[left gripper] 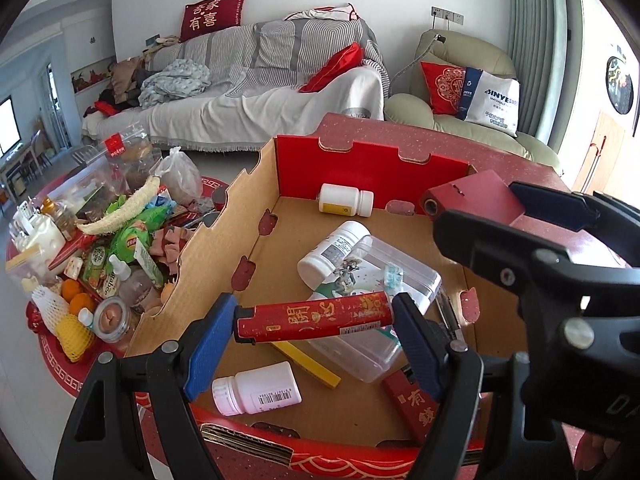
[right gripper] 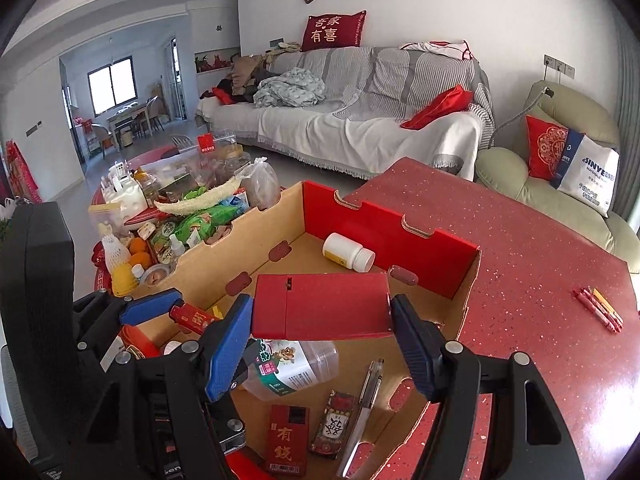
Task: Organize rigid objects
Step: 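Lower both grippers into the box and open them to release the lighter and case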
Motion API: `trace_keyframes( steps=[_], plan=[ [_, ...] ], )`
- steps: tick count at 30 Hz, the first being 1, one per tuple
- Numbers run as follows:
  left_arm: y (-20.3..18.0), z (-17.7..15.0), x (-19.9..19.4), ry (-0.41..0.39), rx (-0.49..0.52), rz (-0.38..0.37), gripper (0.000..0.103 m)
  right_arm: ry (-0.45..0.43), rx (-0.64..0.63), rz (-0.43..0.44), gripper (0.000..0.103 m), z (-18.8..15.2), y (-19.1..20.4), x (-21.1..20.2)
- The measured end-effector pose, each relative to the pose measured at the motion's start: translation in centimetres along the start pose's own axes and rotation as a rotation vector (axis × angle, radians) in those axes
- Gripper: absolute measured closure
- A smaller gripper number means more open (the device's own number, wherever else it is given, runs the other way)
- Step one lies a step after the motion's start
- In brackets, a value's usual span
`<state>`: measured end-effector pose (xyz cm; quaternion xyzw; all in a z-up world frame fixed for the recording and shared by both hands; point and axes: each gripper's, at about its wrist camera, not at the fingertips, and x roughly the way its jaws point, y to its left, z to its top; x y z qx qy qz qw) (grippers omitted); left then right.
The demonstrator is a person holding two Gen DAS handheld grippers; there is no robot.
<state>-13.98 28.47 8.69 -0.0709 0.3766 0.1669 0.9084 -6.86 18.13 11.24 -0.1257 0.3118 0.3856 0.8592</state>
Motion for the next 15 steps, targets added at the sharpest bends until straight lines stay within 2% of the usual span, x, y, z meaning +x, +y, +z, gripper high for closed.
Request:
trace_keyframes(
  steps=[15],
  plan=[
    [0.29, -0.06, 0.45, 0.009, 0.004, -0.004, 0.022, 0.036, 0.013, -0.001, 0.032, -0.34, -0.43, 0.83]
  ],
)
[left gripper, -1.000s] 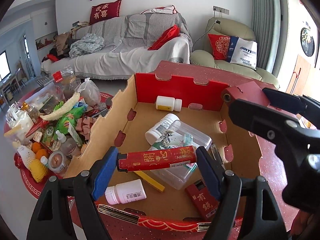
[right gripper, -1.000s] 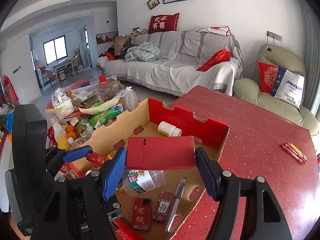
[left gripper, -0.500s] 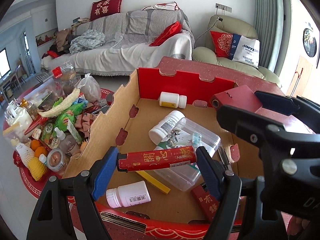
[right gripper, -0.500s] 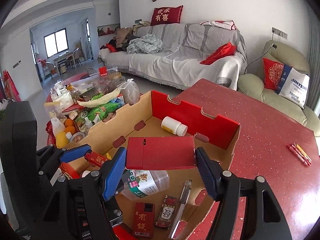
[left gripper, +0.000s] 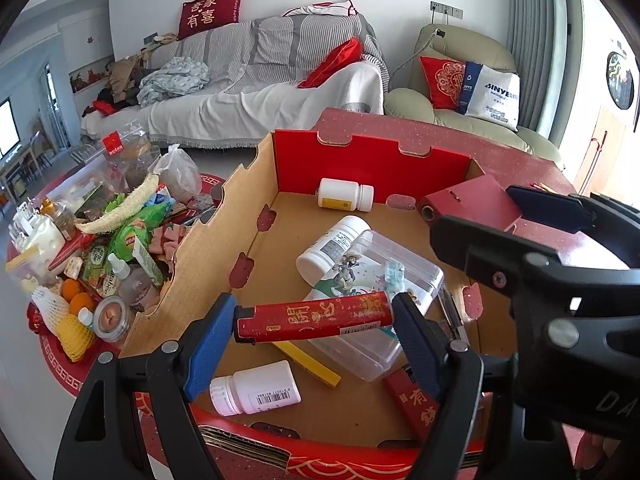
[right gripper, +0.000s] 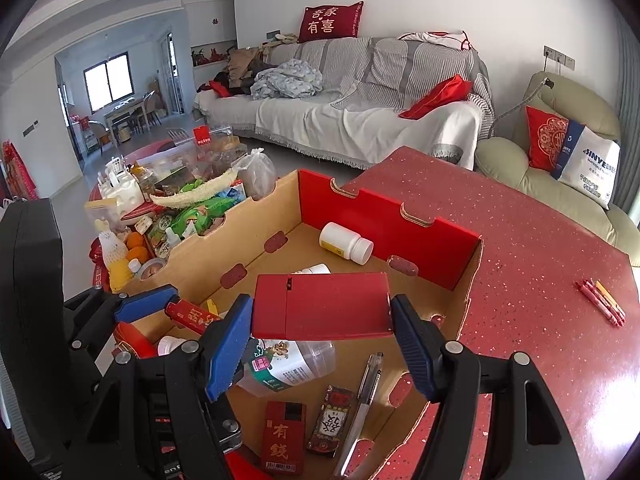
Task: Organize rigid objects
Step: 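Lower both grippers into the box and open them to release the lighter and case, then withdraw both open grippers up from the box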
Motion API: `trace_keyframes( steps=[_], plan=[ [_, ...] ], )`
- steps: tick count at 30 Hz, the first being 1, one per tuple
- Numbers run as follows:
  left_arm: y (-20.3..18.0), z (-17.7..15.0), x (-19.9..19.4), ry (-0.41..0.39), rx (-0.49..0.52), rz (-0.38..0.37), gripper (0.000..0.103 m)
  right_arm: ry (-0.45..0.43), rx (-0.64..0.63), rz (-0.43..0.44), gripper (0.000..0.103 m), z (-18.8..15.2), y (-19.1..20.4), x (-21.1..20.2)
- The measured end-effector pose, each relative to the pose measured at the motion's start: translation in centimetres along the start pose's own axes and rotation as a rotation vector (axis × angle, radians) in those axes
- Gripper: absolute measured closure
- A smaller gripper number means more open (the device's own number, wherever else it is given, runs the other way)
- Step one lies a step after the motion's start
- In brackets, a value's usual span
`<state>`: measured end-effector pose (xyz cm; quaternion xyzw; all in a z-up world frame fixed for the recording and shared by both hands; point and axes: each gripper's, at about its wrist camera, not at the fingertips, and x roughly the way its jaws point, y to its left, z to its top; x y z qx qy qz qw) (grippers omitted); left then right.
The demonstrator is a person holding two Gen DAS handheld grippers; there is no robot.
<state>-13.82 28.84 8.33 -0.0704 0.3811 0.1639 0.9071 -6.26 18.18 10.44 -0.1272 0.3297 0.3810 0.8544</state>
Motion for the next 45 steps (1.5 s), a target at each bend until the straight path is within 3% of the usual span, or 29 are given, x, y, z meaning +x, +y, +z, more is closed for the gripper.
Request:
trace_keyframes(
  steps=[23, 26, 27, 29, 31, 39, 45],
  plan=[
    [0.3, 0.0, 0.3, 0.014, 0.015, -0.01, 0.021, 0.009, -0.003, 0.005, 0.032, -0.1, 0.2, 0.4],
    [-0.1, -0.2, 0.6, 0.03, 0.043, -0.011, 0.019, 0.012, 0.008, 0.023, 0.029, 0.0, 0.2, 0.5],
    [-0.3, -0.2, 0.6, 0.031, 0.049, -0.023, 0.017, 0.003, 0.017, 0.009, 0.018, 0.0, 0.1, 0.4],
    [-0.4, 0.0, 0.8, 0.03, 0.048, -0.031, 0.014, -0.008, 0.02, 0.008, 0.015, 0.0, 0.0, 0.1],
    [-0.4, 0.0, 0.8, 0.027, 0.05, -0.008, 0.0, -0.016, 0.023, 0.008, 0.015, 0.0, -0.1, -0.2],
    [-0.1, 0.3, 0.3, 0.001, 0.073, -0.024, 0.0, -0.074, 0.061, -0.001, 0.015, 0.8, -1.7, -2.6],
    [0.2, 0.4, -0.3, 0.009, 0.026, -0.088, 0.0, -0.101, 0.092, -0.02, 0.015, 1.3, -3.4, -4.0]
  ],
)
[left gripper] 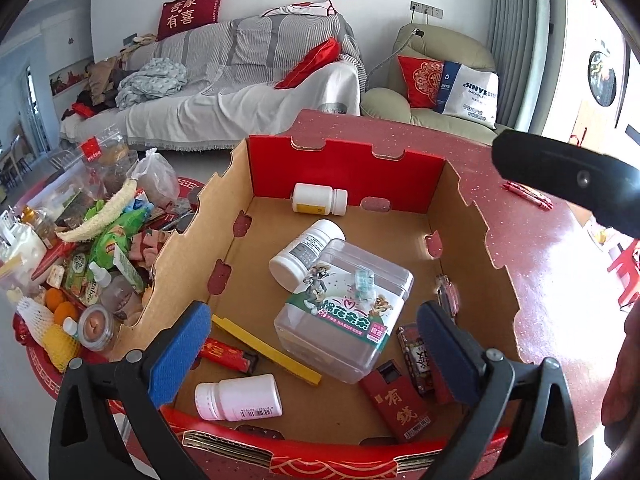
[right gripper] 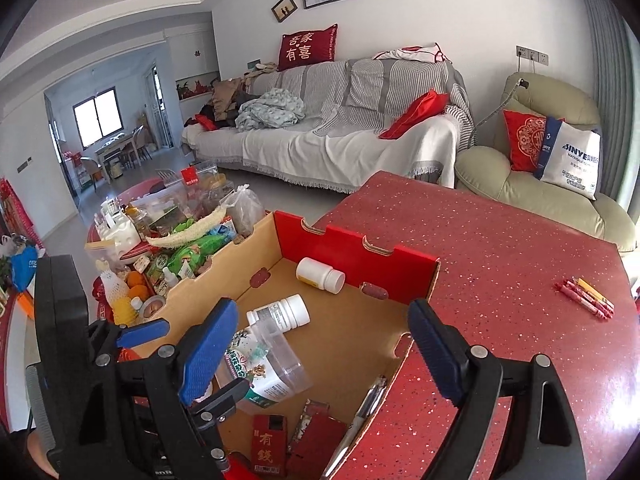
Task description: Organize rigid objects
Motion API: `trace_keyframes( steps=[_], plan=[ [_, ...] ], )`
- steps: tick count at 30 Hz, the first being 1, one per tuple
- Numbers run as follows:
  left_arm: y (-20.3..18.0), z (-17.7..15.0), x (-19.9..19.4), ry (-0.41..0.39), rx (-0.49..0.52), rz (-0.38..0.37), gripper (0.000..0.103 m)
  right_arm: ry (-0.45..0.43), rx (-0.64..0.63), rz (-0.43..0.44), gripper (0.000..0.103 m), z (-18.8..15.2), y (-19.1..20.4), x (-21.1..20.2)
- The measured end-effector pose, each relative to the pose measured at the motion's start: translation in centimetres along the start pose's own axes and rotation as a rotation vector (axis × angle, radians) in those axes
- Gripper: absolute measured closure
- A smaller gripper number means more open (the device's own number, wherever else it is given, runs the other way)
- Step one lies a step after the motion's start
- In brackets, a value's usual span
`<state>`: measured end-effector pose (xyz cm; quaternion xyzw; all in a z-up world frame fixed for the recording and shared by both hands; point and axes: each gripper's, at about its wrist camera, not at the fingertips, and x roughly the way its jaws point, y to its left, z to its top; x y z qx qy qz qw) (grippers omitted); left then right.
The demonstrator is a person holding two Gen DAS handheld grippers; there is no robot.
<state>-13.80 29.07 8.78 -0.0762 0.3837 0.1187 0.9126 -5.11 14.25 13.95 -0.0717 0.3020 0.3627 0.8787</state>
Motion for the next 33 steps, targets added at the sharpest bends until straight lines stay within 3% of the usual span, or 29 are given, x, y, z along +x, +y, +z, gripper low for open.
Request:
trace_keyframes(
  steps=[6, 20, 23, 27, 30, 33],
  plan=[
    [-0.9, 0.4, 0.6, 0.11, 0.019, -0.003, 0.0, -0.006, 0.027, -0.014, 0.015, 0.0, -1.5, -0.5],
    [-1.5, 0.4, -0.3, 0.085, 0.028, -0.053, 0.0, -0.006, 0.029, -0.024, 0.015, -0.3, -2.0, -0.6],
    [-1.1, 0.4, -0.9, 0.053, -0.007, -0.099, 0.0, -0.007, 0.031, -0.027, 0.015, -0.4, -2.2, -0.6],
    [0.7, 0.1, -2.3, -0.009, -0.131, -0.276, 0.0, -0.009, 0.039, -0.029, 0.015, -0.5, -2.5, -0.8],
    [0.4, 0.3, -2.6, -0.024, -0.091, -0.186, 0.0, -0.008, 0.041, -0.03, 0.015, -0.5, -2.6, -0.8],
    [-0.7, 0.2, -2.4, -0.01, -0.038, -0.149, 0.0, -0.009, 0.037, -0.03, 0.015, -0.6, -2.6, -0.9]
  ],
)
